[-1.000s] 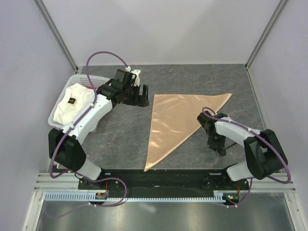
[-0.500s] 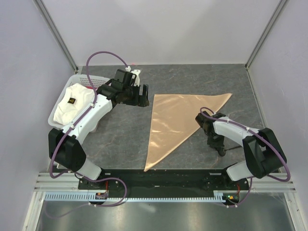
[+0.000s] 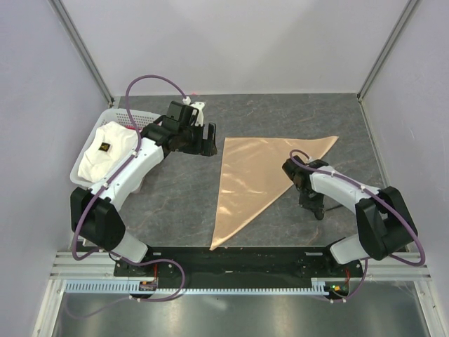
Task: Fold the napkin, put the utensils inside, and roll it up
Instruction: Grab a utensil with the right arm, then place the utensil onto the napkin
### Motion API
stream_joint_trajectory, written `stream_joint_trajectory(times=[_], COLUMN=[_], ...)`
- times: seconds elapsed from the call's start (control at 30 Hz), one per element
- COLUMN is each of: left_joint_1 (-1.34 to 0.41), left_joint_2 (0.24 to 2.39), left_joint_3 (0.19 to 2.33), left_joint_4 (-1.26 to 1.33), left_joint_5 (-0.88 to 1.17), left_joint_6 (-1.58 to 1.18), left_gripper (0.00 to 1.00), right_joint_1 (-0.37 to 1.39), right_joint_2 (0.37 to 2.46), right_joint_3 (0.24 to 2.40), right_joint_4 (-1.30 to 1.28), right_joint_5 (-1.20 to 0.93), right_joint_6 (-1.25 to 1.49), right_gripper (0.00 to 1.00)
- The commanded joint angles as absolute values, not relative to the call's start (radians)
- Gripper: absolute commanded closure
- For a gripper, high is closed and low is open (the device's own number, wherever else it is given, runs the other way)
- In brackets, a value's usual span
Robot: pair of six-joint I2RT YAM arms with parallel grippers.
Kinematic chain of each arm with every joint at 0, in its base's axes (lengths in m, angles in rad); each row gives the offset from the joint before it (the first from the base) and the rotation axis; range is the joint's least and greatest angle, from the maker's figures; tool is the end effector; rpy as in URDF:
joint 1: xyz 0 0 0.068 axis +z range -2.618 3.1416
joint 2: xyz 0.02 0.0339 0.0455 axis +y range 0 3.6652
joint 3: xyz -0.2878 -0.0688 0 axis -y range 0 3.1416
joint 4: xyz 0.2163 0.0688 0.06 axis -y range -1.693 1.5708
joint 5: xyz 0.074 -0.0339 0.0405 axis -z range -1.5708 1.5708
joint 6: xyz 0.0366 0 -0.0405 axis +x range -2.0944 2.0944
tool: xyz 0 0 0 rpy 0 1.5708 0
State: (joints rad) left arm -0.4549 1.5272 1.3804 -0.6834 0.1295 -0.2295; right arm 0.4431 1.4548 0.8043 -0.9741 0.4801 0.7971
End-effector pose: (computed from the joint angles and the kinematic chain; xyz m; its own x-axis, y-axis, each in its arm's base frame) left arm 0.2716 -0.1381 0.3473 -0.7625 0.1218 -0.6354 0.3497 0.9039 -0.2463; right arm 0.1784 0.0659 0.2098 -0.9185 0.2664 -0.2923 0.3639 0.8587 -0.3607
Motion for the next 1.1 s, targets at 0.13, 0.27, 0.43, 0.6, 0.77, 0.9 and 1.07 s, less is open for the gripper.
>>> stream_joint_trajectory(times=[0.13,0.27,0.43,0.6,0.77,0.9,1.07], left_joint_1=[-0.451,-0.453,-0.453,-0.451,-0.451,-0.449,-0.446], left_joint_2=[1.493,1.489,1.488,1.477,1.480,1.470,1.442], left_joint_3=[1.374,1.373,1.361,1.353,1.350,1.330,1.307], left_joint_4=[-0.663,-0.658,-0.650,-0.644,-0.637,-0.627,-0.621], left_joint_5=[0.103,0.092,0.106,0.077,0.063,0.075,0.072], left_joint_6=[-0.181,-0.178,-0.187,-0.190,-0.190,-0.190,-0.195], left_gripper=[0.09,0.09,0.09,0.09,0.09,0.09,0.08], right_joint_1=[0.472,0.483,0.492,0.495,0.537,0.624,0.709], right_joint_2=[1.467,1.456,1.451,1.492,1.587,1.676,1.833], right_joint_3=[0.926,0.968,1.072,1.178,1.296,1.387,1.528], right_joint_4=[-0.965,-0.965,-0.983,-0.994,-1.011,-1.025,-1.071], right_joint_5=[0.502,0.520,0.549,0.557,0.555,0.548,0.565], right_joint_6=[0.769,0.739,0.677,0.624,0.623,0.647,0.672], right_gripper=[1.00,1.00,1.00,1.00,1.00,1.00,1.00])
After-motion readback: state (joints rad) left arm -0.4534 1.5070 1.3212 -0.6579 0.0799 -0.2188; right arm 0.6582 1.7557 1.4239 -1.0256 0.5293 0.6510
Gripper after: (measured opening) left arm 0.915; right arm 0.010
